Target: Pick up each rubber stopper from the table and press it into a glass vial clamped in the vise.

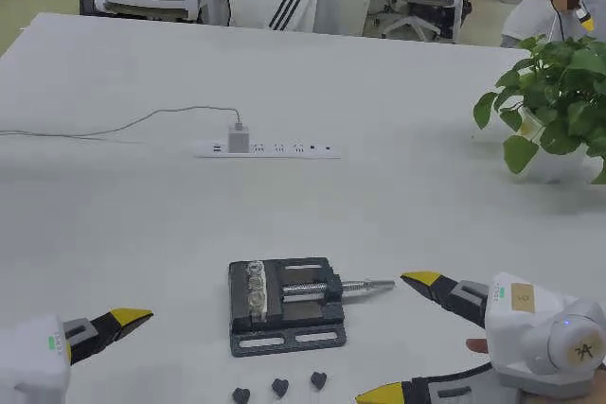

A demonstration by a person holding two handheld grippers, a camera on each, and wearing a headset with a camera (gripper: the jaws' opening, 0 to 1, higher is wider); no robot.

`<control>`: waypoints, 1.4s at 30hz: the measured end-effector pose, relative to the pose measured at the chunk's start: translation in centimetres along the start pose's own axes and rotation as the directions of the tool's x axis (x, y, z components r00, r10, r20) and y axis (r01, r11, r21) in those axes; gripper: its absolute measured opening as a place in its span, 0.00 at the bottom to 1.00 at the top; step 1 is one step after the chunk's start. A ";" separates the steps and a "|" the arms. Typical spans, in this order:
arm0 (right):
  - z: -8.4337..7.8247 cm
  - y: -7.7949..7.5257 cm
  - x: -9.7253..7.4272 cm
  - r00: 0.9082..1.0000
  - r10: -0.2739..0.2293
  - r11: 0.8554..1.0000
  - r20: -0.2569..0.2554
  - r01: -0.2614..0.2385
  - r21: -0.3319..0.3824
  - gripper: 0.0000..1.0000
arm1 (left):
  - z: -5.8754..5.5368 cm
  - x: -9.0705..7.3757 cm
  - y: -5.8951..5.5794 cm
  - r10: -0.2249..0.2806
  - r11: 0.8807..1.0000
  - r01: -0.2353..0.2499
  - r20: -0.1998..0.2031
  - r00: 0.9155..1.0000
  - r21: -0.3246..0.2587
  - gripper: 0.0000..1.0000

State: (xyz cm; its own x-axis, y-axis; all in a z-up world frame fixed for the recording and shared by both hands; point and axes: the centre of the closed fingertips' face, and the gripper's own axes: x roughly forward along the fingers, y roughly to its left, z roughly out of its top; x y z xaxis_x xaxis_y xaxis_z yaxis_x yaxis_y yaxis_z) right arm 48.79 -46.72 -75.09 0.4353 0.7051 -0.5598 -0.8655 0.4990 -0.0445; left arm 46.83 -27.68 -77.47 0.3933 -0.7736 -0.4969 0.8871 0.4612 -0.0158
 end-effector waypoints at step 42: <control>0.4 -0.3 -0.7 0.999 -0.028 0.998 0.033 0.026 0.057 0.89 | -2.4 6.6 -2.2 -0.278 0.835 0.395 -0.326 0.904 0.382 0.34</control>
State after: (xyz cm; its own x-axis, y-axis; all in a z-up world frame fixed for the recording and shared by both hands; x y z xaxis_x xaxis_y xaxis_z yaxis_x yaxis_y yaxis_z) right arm 48.87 -47.16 -74.36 0.4674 0.7073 -0.5304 -0.8384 0.5449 -0.0122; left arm 46.91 -32.75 -82.79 0.0302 -0.6855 -0.7274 0.9887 -0.0864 0.1225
